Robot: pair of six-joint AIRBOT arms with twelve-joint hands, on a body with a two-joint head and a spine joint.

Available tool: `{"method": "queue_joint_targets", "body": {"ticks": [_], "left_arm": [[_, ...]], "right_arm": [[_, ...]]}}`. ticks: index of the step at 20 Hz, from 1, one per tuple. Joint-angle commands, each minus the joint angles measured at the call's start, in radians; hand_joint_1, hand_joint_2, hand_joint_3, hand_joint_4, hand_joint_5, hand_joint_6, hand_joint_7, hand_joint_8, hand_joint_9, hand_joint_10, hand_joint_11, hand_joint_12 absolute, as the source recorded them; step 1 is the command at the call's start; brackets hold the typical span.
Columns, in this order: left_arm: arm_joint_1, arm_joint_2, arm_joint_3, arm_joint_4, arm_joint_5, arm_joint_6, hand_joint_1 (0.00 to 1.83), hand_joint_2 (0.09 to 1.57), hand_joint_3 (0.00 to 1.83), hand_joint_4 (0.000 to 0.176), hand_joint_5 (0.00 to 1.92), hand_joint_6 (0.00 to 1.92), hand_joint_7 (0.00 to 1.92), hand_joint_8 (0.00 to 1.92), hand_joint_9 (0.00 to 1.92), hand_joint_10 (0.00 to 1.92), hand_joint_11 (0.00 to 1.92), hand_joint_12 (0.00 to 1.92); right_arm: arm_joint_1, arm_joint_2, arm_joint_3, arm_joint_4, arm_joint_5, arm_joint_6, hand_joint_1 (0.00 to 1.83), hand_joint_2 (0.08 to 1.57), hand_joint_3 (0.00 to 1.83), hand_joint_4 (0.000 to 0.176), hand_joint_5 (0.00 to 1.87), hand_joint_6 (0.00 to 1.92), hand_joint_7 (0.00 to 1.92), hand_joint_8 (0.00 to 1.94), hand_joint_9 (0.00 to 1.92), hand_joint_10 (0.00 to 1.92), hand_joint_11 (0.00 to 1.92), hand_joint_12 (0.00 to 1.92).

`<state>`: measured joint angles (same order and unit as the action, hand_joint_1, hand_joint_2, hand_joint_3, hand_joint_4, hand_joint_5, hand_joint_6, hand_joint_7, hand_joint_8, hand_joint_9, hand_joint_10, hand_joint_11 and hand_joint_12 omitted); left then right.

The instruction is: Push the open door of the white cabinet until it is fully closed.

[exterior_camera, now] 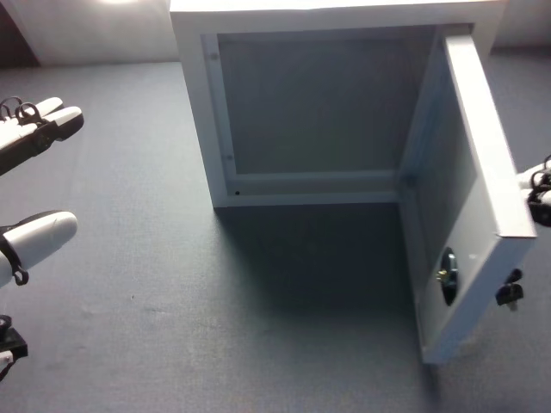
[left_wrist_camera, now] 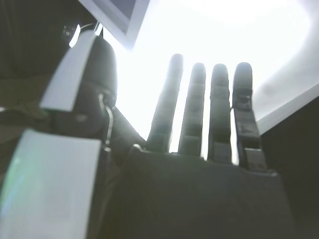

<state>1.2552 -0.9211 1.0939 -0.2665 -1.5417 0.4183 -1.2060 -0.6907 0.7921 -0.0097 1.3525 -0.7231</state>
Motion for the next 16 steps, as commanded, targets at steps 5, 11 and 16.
{"method": "queue_joint_targets", "body": {"ticks": [5,11,16], "left_arm": [[0.001,-0.001,-0.003,-0.021,-0.136,-0.008,0.43,1.34,0.0,0.0,0.24,0.0,0.13,0.0,0.13,0.0,0.0,0.74],[0.029,0.0,-0.01,-0.047,-0.161,-0.008,0.44,1.33,0.0,0.0,0.25,0.0,0.15,0.0,0.16,0.01,0.0,0.73],[0.042,0.001,-0.014,-0.064,-0.178,-0.008,0.42,1.34,0.0,0.0,0.25,0.0,0.16,0.0,0.15,0.01,0.0,0.59]], "right_arm": [[0.057,-0.029,0.019,-0.031,0.072,0.026,0.36,1.38,0.0,0.0,0.45,0.0,0.43,0.0,0.29,0.49,0.0,1.41],[0.151,-0.103,0.059,-0.098,0.009,0.062,0.29,1.4,0.0,0.0,0.4,0.0,0.37,0.0,0.24,0.47,0.0,1.36],[0.224,-0.171,0.095,-0.13,-0.03,0.08,0.29,1.38,0.0,0.0,0.36,0.0,0.36,0.0,0.21,0.42,0.0,1.16]]}}
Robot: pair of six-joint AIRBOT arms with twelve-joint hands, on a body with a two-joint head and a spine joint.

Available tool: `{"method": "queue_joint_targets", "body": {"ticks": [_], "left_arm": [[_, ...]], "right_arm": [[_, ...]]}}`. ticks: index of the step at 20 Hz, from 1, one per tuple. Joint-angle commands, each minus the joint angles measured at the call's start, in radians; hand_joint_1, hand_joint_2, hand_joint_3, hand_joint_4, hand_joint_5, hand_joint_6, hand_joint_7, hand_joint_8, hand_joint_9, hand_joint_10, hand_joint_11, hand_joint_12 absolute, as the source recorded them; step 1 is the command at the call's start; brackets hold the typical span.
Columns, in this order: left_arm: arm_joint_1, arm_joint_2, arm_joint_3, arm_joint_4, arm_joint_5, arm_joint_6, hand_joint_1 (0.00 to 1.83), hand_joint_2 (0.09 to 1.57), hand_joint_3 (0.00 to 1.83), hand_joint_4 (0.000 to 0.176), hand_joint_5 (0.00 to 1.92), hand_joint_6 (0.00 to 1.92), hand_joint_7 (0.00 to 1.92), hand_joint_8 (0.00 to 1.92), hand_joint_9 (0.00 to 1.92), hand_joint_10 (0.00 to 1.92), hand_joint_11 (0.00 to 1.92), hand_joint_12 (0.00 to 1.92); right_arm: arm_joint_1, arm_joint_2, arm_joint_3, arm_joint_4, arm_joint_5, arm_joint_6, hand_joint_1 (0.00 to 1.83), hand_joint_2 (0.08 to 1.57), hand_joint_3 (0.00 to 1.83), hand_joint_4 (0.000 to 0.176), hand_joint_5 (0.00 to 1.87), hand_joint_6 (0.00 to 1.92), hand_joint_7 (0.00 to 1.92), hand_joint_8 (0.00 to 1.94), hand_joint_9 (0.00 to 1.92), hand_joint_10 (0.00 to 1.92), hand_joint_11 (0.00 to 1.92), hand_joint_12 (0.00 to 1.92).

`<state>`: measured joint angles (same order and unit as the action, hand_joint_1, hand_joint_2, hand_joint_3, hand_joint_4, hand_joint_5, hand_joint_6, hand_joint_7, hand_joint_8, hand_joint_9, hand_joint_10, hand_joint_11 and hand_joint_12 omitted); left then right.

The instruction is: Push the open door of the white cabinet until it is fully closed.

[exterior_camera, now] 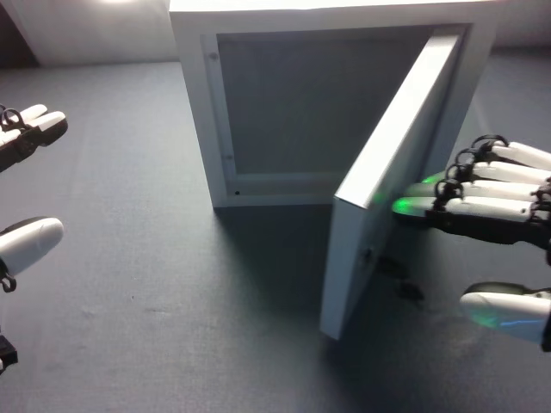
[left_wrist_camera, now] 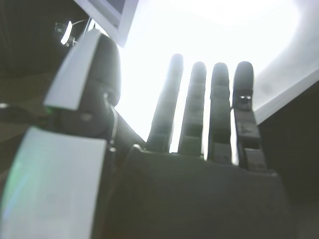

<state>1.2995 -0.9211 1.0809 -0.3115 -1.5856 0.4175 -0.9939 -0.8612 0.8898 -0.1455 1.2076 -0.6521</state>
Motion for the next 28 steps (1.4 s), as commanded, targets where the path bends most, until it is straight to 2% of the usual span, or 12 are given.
{"method": "queue_joint_targets", "body": {"ticks": [1,5,7,10,14,15,17,19,20,23,25,28], "left_arm": [[-0.001,0.001,-0.001,-0.02,-0.135,-0.007,0.43,1.34,0.0,0.0,0.25,0.0,0.16,0.0,0.15,0.0,0.0,0.53],[0.004,0.001,-0.003,-0.025,-0.144,-0.007,0.46,1.35,0.0,0.0,0.25,0.0,0.15,0.0,0.14,0.0,0.0,0.55],[0.004,0.001,-0.003,-0.026,-0.144,-0.007,0.41,1.34,0.0,0.0,0.26,0.0,0.15,0.0,0.15,0.0,0.0,0.61],[0.006,0.001,-0.003,-0.027,-0.145,-0.007,0.42,1.35,0.0,0.0,0.25,0.0,0.14,0.0,0.13,0.01,0.0,0.46],[0.007,0.001,-0.001,-0.027,-0.142,-0.007,0.41,1.35,0.0,0.0,0.24,0.0,0.12,0.0,0.12,0.0,0.0,0.44],[0.009,0.001,-0.001,-0.028,-0.143,-0.007,0.39,1.35,0.0,0.0,0.24,0.0,0.12,0.0,0.11,0.0,0.0,0.4],[0.013,0.001,-0.002,-0.032,-0.144,-0.007,0.4,1.34,0.0,0.0,0.24,0.0,0.12,0.0,0.12,0.0,0.0,0.5],[0.014,0.0,-0.002,-0.034,-0.144,-0.007,0.37,1.33,0.0,0.0,0.24,0.0,0.13,0.0,0.12,0.0,0.0,0.57],[0.014,-0.001,-0.001,-0.034,-0.144,-0.007,0.37,1.33,0.0,0.0,0.24,0.0,0.13,0.0,0.13,0.0,0.0,0.66],[0.014,-0.003,0.0,-0.035,-0.144,-0.008,0.41,1.33,0.0,0.0,0.25,0.0,0.14,0.0,0.13,0.0,0.0,0.72],[0.014,-0.005,0.001,-0.035,-0.143,-0.008,0.38,1.33,0.0,0.0,0.24,0.0,0.13,0.0,0.12,0.0,0.0,0.64],[0.014,-0.007,0.003,-0.035,-0.14,-0.008,0.36,1.33,0.0,0.0,0.23,0.0,0.13,0.0,0.11,0.0,0.0,0.6]], "right_arm": [[0.02,-0.009,0.003,0.003,0.111,0.012,0.3,1.38,0.0,0.0,0.36,0.0,0.37,0.0,0.22,0.42,0.0,1.22],[0.066,-0.05,0.026,-0.011,0.094,0.016,0.11,1.42,0.0,0.0,0.26,0.0,0.25,0.0,0.06,0.55,0.0,1.27],[0.095,-0.076,0.044,-0.025,0.072,0.026,0.22,1.37,0.0,0.0,0.26,0.0,0.27,0.01,0.08,0.58,0.0,1.29],[0.14,-0.114,0.067,-0.048,0.037,0.037,0.29,1.35,0.0,0.0,0.29,0.01,0.29,0.01,0.12,0.56,0.0,1.26],[0.188,-0.161,0.098,-0.067,-0.005,0.045,0.35,1.36,0.0,0.0,0.21,0.0,0.22,0.0,0.13,0.28,0.0,1.03],[0.197,-0.172,0.105,-0.069,-0.015,0.046,0.37,1.36,0.0,0.0,0.22,0.0,0.24,0.0,0.16,0.24,0.0,1.09],[0.218,-0.197,0.122,-0.069,-0.036,0.046,0.27,1.37,0.0,0.0,0.18,0.0,0.2,0.0,0.15,0.17,0.0,1.0],[0.235,-0.215,0.137,-0.069,-0.056,0.046,0.39,1.35,0.0,0.0,0.22,0.0,0.25,0.01,0.21,0.13,0.0,1.05],[0.245,-0.226,0.147,-0.069,-0.069,0.046,0.45,1.34,0.0,0.0,0.17,0.0,0.22,0.0,0.18,0.06,0.0,0.78],[0.263,-0.247,0.166,-0.065,-0.091,0.046,0.48,1.32,0.0,0.0,0.15,0.0,0.19,0.0,0.18,0.03,0.0,0.72],[0.275,-0.259,0.179,-0.061,-0.104,0.046,0.34,1.35,0.0,0.0,0.11,0.0,0.15,0.0,0.18,0.02,0.0,0.76],[0.298,-0.285,0.206,-0.045,-0.123,0.043,0.38,1.34,0.0,0.0,0.11,0.0,0.14,0.0,0.19,0.02,0.0,0.77]]}}
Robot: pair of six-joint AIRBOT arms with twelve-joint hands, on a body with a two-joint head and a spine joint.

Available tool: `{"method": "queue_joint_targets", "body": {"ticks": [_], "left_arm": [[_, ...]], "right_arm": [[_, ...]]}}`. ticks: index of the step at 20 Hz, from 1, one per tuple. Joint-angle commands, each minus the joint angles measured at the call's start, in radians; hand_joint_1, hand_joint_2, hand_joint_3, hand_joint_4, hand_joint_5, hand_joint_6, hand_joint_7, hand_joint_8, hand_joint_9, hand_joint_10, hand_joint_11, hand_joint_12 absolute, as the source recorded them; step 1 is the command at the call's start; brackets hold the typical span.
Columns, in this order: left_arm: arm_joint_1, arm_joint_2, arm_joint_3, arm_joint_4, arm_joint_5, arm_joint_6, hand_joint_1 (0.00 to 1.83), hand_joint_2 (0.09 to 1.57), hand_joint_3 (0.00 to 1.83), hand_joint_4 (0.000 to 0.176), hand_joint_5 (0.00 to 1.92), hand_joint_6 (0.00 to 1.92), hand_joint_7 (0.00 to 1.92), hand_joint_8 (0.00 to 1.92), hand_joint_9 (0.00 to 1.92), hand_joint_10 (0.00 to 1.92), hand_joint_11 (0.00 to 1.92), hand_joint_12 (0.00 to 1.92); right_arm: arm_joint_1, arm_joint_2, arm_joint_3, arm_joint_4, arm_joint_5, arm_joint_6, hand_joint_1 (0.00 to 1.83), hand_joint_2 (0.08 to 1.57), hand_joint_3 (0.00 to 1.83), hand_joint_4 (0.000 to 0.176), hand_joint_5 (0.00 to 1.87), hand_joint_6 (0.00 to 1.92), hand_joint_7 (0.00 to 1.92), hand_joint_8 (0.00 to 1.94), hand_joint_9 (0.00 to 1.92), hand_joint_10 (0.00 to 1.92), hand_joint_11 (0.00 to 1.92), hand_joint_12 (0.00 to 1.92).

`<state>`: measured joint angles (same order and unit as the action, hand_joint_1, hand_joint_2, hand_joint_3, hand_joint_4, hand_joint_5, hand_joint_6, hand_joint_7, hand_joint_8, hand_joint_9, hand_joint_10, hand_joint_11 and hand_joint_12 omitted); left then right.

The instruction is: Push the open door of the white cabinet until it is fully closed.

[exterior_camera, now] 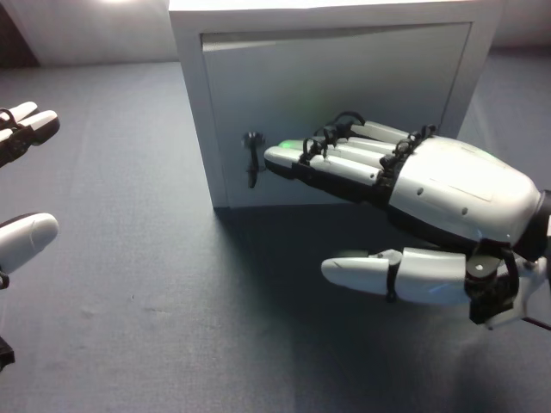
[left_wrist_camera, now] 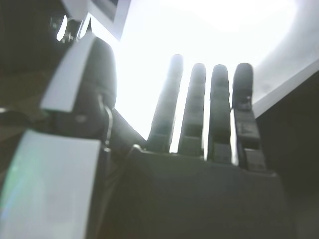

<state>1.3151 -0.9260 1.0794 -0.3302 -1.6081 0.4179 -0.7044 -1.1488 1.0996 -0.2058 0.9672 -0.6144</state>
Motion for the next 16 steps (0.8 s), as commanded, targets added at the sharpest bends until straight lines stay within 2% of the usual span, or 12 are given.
{"method": "queue_joint_targets", "body": {"ticks": [1,2,5,6,9,12,14,15,16], "left_arm": [[-0.002,-0.002,0.005,-0.016,-0.117,-0.008,0.37,1.33,0.0,0.0,0.23,0.0,0.13,0.0,0.11,0.0,0.0,0.64],[-0.002,-0.003,0.005,-0.016,-0.116,-0.008,0.37,1.34,0.0,0.0,0.24,0.0,0.12,0.0,0.12,0.0,0.0,0.7],[-0.002,-0.005,0.006,-0.016,-0.115,-0.01,0.38,1.34,0.0,0.0,0.25,0.0,0.13,0.0,0.12,0.0,0.0,0.67],[-0.002,-0.005,0.006,-0.016,-0.115,-0.01,0.39,1.34,0.0,0.0,0.25,0.0,0.13,0.0,0.12,0.0,0.0,0.66],[-0.002,-0.005,0.006,-0.016,-0.117,-0.011,0.42,1.34,0.0,0.0,0.25,0.0,0.13,0.0,0.12,0.01,0.0,0.75],[-0.002,-0.004,0.005,-0.017,-0.12,-0.012,0.4,1.34,0.0,0.0,0.25,0.0,0.14,0.0,0.13,0.01,0.0,0.72],[-0.002,-0.004,0.004,-0.017,-0.122,-0.012,0.36,1.34,0.0,0.0,0.23,0.0,0.12,0.0,0.11,0.0,0.0,0.61],[-0.001,-0.004,0.003,-0.018,-0.122,-0.013,0.36,1.33,0.0,0.0,0.24,0.0,0.13,0.0,0.11,0.0,0.0,0.66],[-0.001,-0.004,0.002,-0.018,-0.123,-0.013,0.4,1.33,0.0,0.0,0.25,0.0,0.14,0.0,0.12,0.0,0.0,0.72]], "right_arm": [[0.018,-0.006,0.004,0.023,0.11,0.0,0.37,1.34,0.0,0.0,0.1,0.0,0.14,0.0,0.19,0.02,0.0,0.77],[0.029,-0.014,0.012,0.035,0.097,-0.019,0.38,1.34,0.0,0.0,0.11,0.0,0.14,0.0,0.19,0.01,0.0,0.78],[0.037,-0.019,0.018,0.056,0.081,-0.043,0.34,1.35,0.0,0.0,0.11,0.0,0.14,0.0,0.19,0.01,0.0,0.78],[0.037,-0.019,0.019,0.062,0.079,-0.048,0.38,1.34,0.0,0.0,0.11,0.0,0.14,0.0,0.19,0.01,0.0,0.78],[0.037,-0.019,0.017,0.065,0.079,-0.048,0.36,1.34,0.0,0.0,0.1,0.0,0.14,0.0,0.19,0.01,0.0,0.78],[0.037,-0.019,0.005,0.059,0.08,-0.048,0.38,1.34,0.0,0.0,0.11,0.0,0.14,0.0,0.19,0.01,0.0,0.78],[0.037,-0.007,-0.018,0.042,0.095,-0.044,0.37,1.33,0.0,0.0,0.1,0.0,0.14,0.0,0.19,0.01,0.0,0.78],[0.037,0.004,-0.029,0.035,0.104,-0.038,0.38,1.34,0.0,0.0,0.09,0.0,0.13,0.0,0.18,0.0,0.0,0.82],[0.025,0.033,-0.045,0.02,0.123,-0.02,0.2,1.37,0.0,0.0,0.11,0.0,0.19,0.01,0.22,0.01,0.0,0.93]]}}
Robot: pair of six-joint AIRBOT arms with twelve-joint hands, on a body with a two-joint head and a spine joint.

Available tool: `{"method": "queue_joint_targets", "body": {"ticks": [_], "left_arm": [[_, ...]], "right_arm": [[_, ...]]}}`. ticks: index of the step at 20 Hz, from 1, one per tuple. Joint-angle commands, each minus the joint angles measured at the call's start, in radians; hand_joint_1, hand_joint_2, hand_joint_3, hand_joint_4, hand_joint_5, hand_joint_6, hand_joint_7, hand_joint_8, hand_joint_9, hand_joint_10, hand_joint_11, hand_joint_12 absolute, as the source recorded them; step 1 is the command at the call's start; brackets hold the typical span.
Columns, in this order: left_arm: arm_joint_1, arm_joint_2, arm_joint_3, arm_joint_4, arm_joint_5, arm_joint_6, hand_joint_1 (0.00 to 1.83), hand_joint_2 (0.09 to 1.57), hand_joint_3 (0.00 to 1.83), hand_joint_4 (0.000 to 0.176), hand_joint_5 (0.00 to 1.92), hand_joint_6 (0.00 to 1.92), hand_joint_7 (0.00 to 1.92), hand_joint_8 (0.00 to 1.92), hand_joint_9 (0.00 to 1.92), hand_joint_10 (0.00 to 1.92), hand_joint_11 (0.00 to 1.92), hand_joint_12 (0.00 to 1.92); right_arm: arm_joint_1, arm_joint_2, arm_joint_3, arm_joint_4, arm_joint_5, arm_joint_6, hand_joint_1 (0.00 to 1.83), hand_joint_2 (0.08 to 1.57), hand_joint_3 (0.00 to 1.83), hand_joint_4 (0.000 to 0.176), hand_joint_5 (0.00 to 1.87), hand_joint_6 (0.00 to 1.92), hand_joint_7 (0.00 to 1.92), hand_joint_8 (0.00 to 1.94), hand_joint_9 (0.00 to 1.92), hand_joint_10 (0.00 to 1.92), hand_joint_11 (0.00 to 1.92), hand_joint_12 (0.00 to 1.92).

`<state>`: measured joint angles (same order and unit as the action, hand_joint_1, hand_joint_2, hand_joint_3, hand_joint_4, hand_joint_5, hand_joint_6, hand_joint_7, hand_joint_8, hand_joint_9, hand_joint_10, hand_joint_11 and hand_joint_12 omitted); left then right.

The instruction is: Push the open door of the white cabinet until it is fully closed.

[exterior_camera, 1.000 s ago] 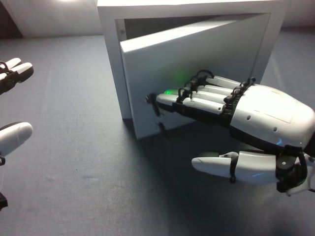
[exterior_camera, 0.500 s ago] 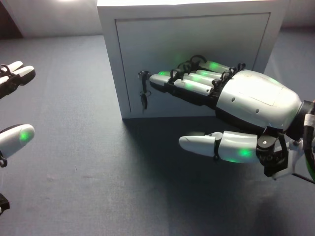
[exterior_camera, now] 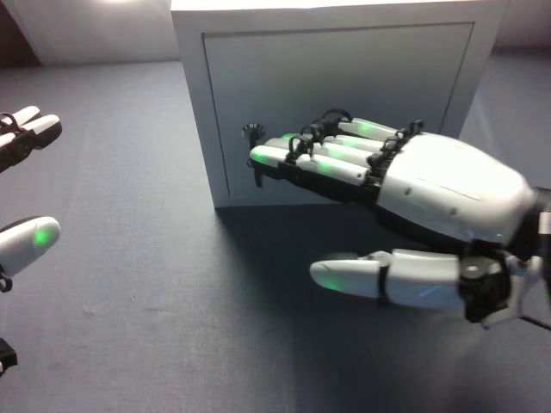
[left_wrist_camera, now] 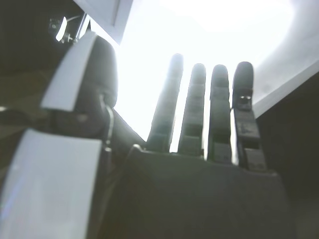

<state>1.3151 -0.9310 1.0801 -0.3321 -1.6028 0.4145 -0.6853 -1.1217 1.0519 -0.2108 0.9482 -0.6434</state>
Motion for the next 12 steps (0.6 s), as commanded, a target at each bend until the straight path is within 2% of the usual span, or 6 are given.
{"method": "queue_joint_targets", "body": {"ticks": [1,2,7,9,11,12], "left_arm": [[0.0,0.001,-0.001,-0.017,-0.129,-0.01,0.42,1.33,0.0,0.0,0.25,0.0,0.13,0.0,0.12,0.0,0.0,0.66],[0.001,0.002,-0.001,-0.018,-0.13,-0.012,0.42,1.33,0.0,0.0,0.25,0.0,0.13,0.0,0.12,0.0,0.0,0.65],[0.004,0.002,-0.004,-0.025,-0.13,-0.015,0.44,1.34,0.0,0.0,0.23,0.0,0.12,0.0,0.1,0.0,0.0,0.4],[0.004,0.003,-0.003,-0.025,-0.13,-0.017,0.56,1.31,0.0,0.0,0.26,0.0,0.17,0.0,0.16,0.01,0.0,0.74],[0.004,0.005,-0.002,-0.025,-0.13,-0.017,0.57,1.31,0.0,0.0,0.26,0.0,0.17,0.0,0.17,0.01,0.0,0.76],[0.004,0.007,-0.002,-0.025,-0.13,-0.017,0.56,1.3,0.0,0.0,0.26,0.0,0.18,0.0,0.19,0.01,0.0,0.85]], "right_arm": [[-0.004,0.021,-0.006,0.021,0.156,0.021,0.3,1.34,0.0,0.0,0.12,0.0,0.18,0.01,0.24,0.02,0.0,1.0],[-0.027,0.058,-0.023,0.011,0.186,0.045,0.31,1.36,0.0,0.0,0.15,0.01,0.21,0.01,0.3,0.04,0.0,1.23],[-0.114,0.172,-0.097,0.01,0.303,0.05,0.4,1.36,0.0,0.0,0.2,0.02,0.27,0.01,0.26,0.01,0.0,1.21],[-0.162,0.228,-0.125,0.033,0.345,0.046,0.38,1.39,0.01,0.0,0.11,0.0,0.14,0.0,0.18,0.01,0.0,1.22],[-0.206,0.27,-0.148,0.072,0.38,0.021,0.3,1.37,0.0,0.0,0.11,0.0,0.13,0.0,0.15,0.01,0.0,1.04],[-0.235,0.298,-0.164,0.099,0.402,0.0,0.2,1.36,0.0,0.0,0.07,0.01,0.04,0.0,0.03,0.0,0.0,0.58]]}}
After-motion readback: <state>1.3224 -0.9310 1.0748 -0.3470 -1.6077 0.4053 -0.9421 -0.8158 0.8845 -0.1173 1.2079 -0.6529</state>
